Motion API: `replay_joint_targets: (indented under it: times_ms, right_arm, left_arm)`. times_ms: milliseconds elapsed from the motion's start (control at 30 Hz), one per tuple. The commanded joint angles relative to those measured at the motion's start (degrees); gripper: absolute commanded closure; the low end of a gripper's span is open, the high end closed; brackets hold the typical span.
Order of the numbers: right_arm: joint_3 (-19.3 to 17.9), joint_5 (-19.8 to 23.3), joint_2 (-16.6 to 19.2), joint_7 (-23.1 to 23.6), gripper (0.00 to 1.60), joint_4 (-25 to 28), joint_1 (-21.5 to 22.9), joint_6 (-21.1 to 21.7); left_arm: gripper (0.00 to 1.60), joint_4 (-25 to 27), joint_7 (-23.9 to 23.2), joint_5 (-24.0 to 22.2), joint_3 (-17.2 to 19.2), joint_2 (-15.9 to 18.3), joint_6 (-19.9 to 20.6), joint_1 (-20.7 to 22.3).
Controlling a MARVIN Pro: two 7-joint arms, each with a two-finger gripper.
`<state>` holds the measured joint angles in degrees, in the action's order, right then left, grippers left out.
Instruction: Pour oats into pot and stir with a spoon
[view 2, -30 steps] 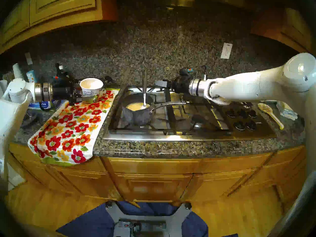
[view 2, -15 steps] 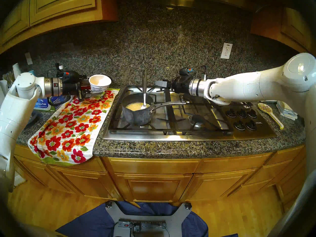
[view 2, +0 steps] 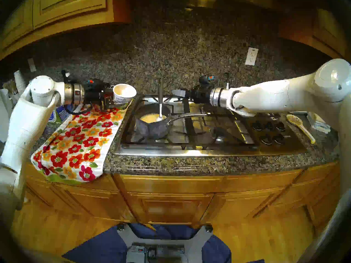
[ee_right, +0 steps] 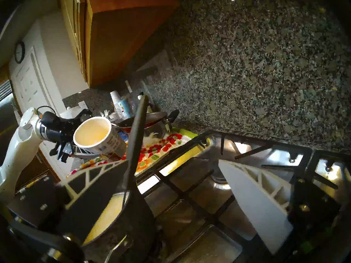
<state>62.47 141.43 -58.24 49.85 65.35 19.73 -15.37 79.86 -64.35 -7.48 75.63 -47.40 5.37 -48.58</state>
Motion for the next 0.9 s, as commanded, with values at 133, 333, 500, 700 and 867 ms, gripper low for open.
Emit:
replay_joint_targets:
  times_ms: [133,333,500,700,867]
  right_arm:
    - [-1.04,0.26,-0.04,0.08,0.00,-0.65,2.11,-0.26]
    - [-1.04,0.27,-0.03,0.07,0.00,-0.62,2.15,-0.25]
    - [-1.04,0.28,-0.03,0.06,0.00,-0.61,2.17,-0.24]
    - [-1.03,0.28,-0.02,0.05,0.00,-0.58,2.20,-0.24]
    - [-1.03,0.28,-0.01,0.04,0.00,-0.56,2.23,-0.24]
  left_arm:
    - [0.82,-1.20,-3.00,4.35,-2.86,-4.39,-2.04,9.14]
    - [0.83,-0.60,-4.33,8.10,-2.89,-5.52,-4.81,8.73]
    - [0.83,-1.95,-5.55,10.24,-5.16,-5.85,-7.59,11.04]
    - [0.83,-1.70,-5.57,12.40,-6.08,-6.29,-10.59,11.73]
    - [0.83,-1.30,-5.17,13.35,-6.22,-6.50,-11.92,11.57]
